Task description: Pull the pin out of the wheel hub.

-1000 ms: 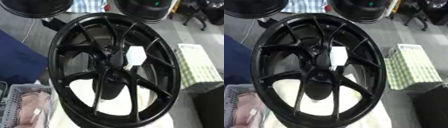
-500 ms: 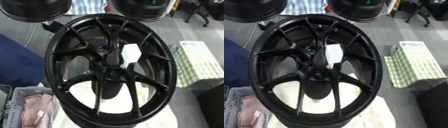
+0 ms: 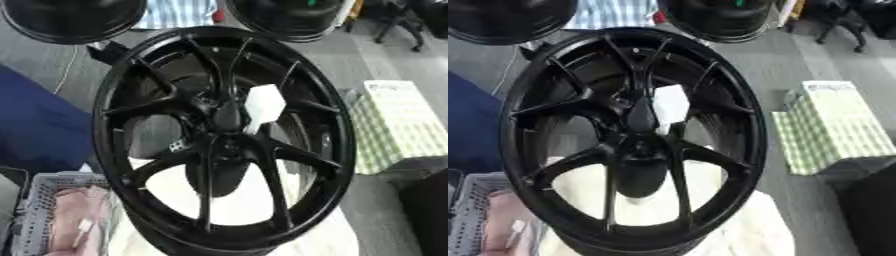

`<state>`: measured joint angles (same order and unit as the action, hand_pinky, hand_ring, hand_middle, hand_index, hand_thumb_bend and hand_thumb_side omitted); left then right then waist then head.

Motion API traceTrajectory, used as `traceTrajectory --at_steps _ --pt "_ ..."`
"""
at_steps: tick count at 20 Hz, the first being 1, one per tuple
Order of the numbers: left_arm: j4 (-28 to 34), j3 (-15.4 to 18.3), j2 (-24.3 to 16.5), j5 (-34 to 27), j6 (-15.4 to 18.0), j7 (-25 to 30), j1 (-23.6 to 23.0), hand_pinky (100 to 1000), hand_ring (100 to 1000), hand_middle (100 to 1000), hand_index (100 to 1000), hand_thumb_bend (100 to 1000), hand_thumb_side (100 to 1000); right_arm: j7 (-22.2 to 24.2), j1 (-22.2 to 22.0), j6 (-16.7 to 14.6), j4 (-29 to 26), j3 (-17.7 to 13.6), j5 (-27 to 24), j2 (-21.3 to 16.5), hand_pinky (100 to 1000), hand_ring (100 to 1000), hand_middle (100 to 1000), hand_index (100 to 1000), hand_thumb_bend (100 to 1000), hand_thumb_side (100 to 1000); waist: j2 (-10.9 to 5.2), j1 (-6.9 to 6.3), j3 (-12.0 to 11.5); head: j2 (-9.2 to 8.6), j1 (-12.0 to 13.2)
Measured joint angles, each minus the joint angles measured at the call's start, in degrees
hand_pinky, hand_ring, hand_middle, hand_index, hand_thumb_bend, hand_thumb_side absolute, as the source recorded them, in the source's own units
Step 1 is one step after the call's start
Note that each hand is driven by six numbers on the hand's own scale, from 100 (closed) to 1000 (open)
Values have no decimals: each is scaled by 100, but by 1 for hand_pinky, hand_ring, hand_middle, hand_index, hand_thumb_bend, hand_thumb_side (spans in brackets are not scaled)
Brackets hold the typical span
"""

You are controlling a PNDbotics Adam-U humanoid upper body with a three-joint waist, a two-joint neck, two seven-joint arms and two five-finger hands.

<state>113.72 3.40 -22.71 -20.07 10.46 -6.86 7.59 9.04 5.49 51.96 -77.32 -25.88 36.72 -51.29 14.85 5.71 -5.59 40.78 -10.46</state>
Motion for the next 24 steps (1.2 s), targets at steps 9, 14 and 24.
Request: traceTrajectory --at_steps 9,14,24 --pt "0 1 0 49 22 -19 1 759 680 649 839 122 696 129 -8 -4 -784 -161 793 111 941 1000 1000 995 100 377 36 -44 -19 40 7" --pt "0 2 0 75 27 -24 9 759 680 649 837 116 690 292 4 -20 -1099 -261 1264 146 870 984 925 935 100 226 79 -42 -45 39 7" --pt "0 -20 -3 30 98 -29 352 759 679 647 834 100 671 -897 283 -3 -3401 418 1605 260 786 866 809 862 100 244 92 -69 -357 -69 -36"
